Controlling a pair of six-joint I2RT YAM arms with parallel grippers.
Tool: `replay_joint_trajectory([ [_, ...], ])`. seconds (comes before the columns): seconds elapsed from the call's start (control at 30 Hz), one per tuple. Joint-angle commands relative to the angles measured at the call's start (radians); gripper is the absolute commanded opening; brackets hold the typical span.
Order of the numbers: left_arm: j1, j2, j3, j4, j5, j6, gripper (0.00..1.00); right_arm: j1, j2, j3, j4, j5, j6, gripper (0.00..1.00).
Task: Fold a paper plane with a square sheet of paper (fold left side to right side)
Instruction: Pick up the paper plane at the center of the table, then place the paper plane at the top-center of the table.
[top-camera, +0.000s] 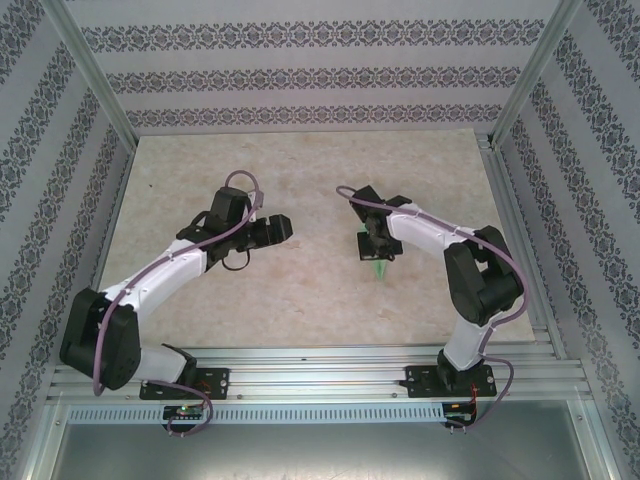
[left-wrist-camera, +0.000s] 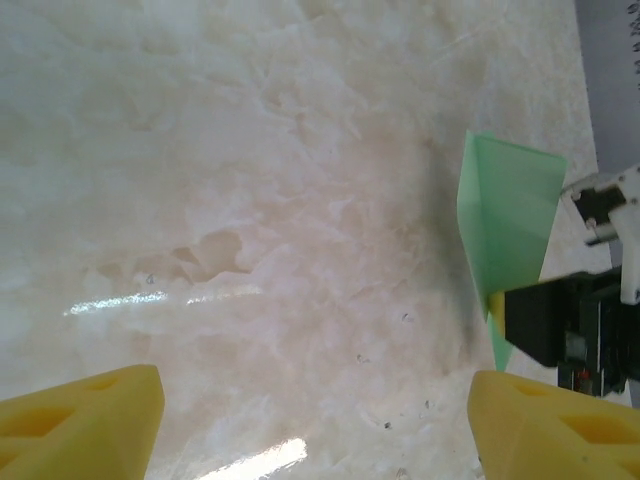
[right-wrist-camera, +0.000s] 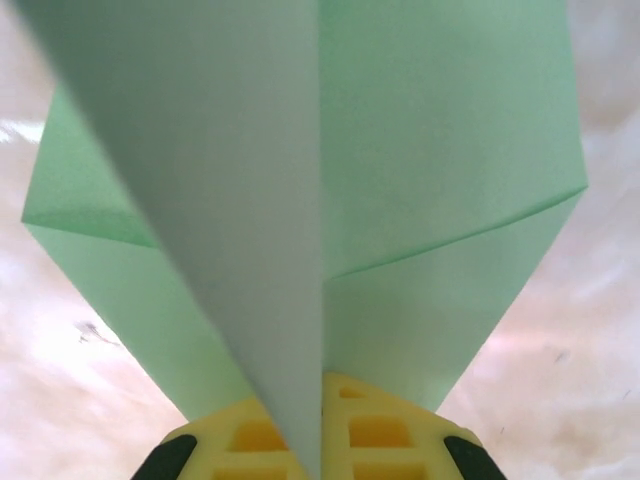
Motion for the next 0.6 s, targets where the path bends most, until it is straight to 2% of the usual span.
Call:
replay_joint_trajectory([
  [0.0, -0.007, -0.09, -0.03, -0.057, -0.094, 0.06, 0.88, -0.052, 0.065, 0.135, -0.013, -0.015, -0.05, 0.02],
  [0.1, -0.005, -0.172, -0.061, -0.091, -0.166, 0.076, 1.0, -0.08, 0.165, 0.288, -0.046, -0.01, -0.086, 0.03],
  [0.37, -0.001, -0.336, -0.093, -0.238, -0.301, 0.108, 1.0, -0.139, 0.473, 0.752, -0.173, -0.03, -0.124, 0.02],
  [0.57, 0.0, -0.42, -0.094, -0.343, -0.352, 0.135, 1.0, -0.156, 0.688, 1.082, -0.302, -0.042, -0.142, 0.03],
])
